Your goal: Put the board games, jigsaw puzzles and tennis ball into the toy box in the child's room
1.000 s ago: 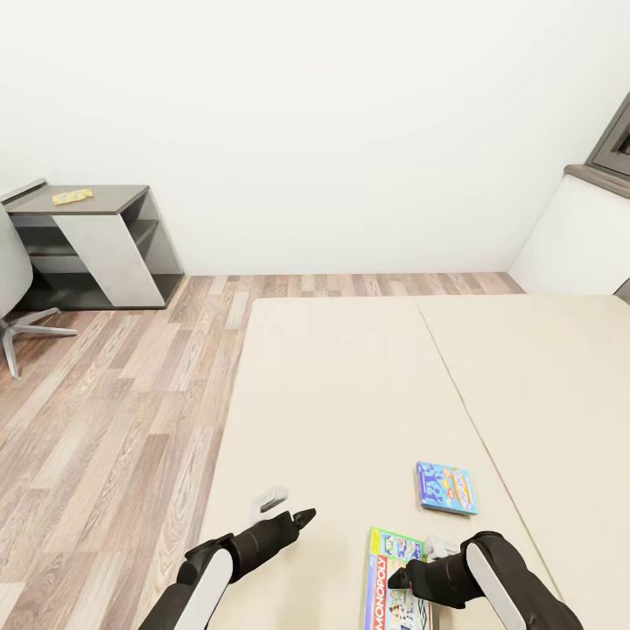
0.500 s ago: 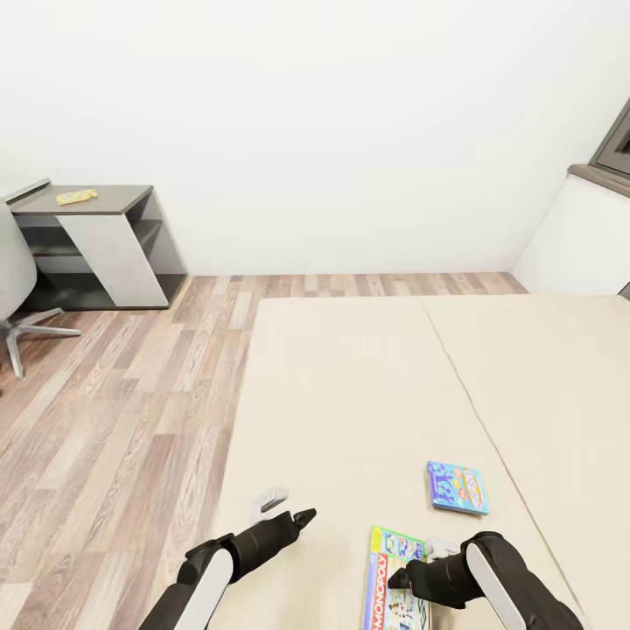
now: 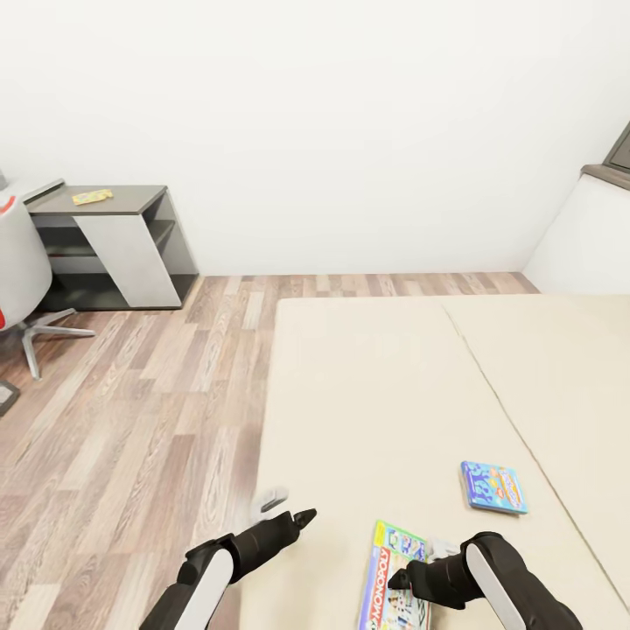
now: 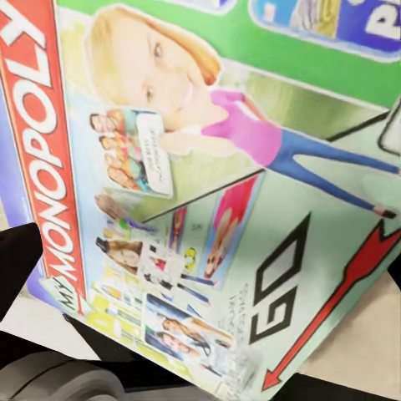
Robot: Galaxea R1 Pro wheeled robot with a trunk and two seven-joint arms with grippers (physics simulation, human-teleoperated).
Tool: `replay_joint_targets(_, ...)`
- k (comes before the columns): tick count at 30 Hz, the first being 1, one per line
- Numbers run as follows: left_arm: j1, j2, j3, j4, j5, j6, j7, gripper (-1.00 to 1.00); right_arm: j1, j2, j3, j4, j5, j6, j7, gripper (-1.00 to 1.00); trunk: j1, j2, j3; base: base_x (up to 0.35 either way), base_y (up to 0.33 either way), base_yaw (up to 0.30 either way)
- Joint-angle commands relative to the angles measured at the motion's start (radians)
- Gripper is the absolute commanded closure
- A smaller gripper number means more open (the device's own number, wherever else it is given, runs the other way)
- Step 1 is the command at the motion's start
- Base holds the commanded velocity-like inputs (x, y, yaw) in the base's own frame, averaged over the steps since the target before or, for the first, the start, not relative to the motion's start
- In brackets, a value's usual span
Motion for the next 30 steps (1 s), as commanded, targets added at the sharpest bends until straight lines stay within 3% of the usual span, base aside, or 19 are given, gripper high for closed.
replay_joint_targets(1,0.0,0.0,0.001,0.0,0.003,0.004,-0.002,-1.0,0.0,-0.001,0.001,-0.001,0.002,0.003,0.01,-1.0,0.0,0.0,-0.001,0.0,0.285,0.0)
replay_joint_targets(30,0.0,0.0,0.001,0.0,0.003,0.004,0.001,-1.0,0.0,0.0,0.001,-0.001,0.002,0.003,0.01,-1.0,0.0,0.0,-0.001,0.0,0.284,0.0)
